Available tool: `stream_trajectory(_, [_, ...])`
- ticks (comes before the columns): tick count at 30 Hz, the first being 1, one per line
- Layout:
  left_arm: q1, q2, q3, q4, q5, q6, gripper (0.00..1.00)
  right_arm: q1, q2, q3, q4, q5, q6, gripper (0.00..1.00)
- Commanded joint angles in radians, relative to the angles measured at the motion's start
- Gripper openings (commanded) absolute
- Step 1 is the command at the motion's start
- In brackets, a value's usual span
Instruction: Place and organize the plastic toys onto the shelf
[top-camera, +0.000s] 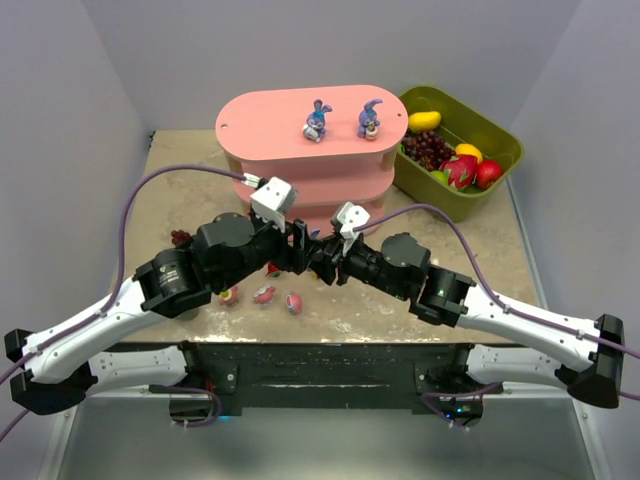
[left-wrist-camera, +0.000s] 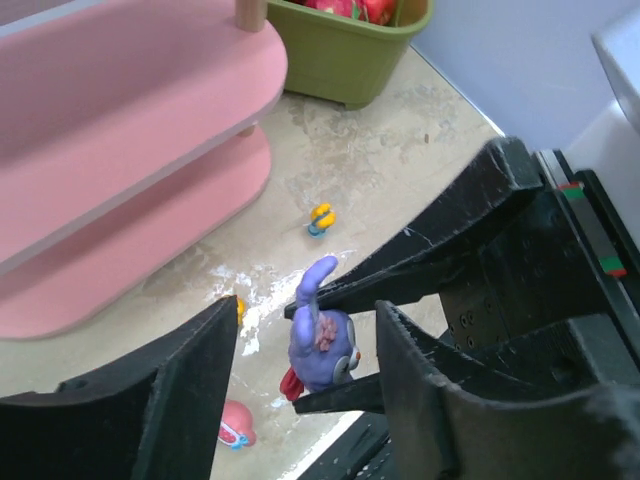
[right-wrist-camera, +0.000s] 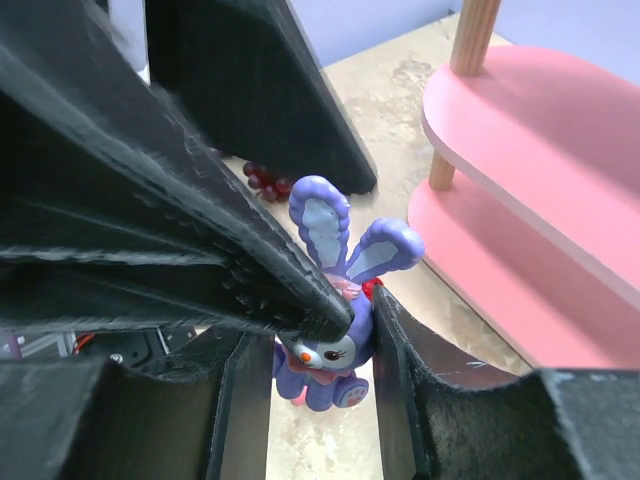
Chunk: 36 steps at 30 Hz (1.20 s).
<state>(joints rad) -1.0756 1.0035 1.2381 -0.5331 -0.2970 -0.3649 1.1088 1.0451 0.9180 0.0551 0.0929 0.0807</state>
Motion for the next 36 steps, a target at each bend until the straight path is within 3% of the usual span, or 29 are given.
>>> stream_trajectory(1, [-0.001, -0.061, 0.038, 0.013, -0.126, -0.035, 0.74, -0.003, 0.018, 0.079, 0.032, 0.047, 0.028, 0.00])
stream_trajectory(4, [-0.001, -0.109, 0.024, -0.013, -0.241, -0.063, 0.81, -0.003, 0.046, 0.103, 0.028, 0.076, 0.034, 0.00])
stream_trajectory(7, [-0.001, -0.172, -0.012, -0.062, -0.387, -0.104, 0.82, -0.003, 0.079, 0.146, 0.029, 0.129, 0.041, 0.00])
stream_trajectory(11, [-0.001, -0.249, -0.077, -0.229, -0.607, -0.236, 0.82, -0.003, 0.150, 0.241, 0.035, 0.215, 0.015, 0.00])
stream_trajectory(14, [-0.001, -0.316, -0.126, -0.333, -0.672, -0.343, 0.83, -0.003, 0.223, 0.343, 0.064, 0.271, -0.016, 0.00])
stream_trajectory(26, [-0.001, -0.476, -0.270, -0.602, -0.698, -0.612, 0.82, -0.003, 0.616, 0.771, 0.270, 0.462, -0.143, 0.03])
stream_trajectory(36, [-0.001, -0.585, -0.364, -0.594, -0.763, -0.677, 0.83, -0.004, 0.904, 1.060, 0.399, 0.642, -0.315, 0.06])
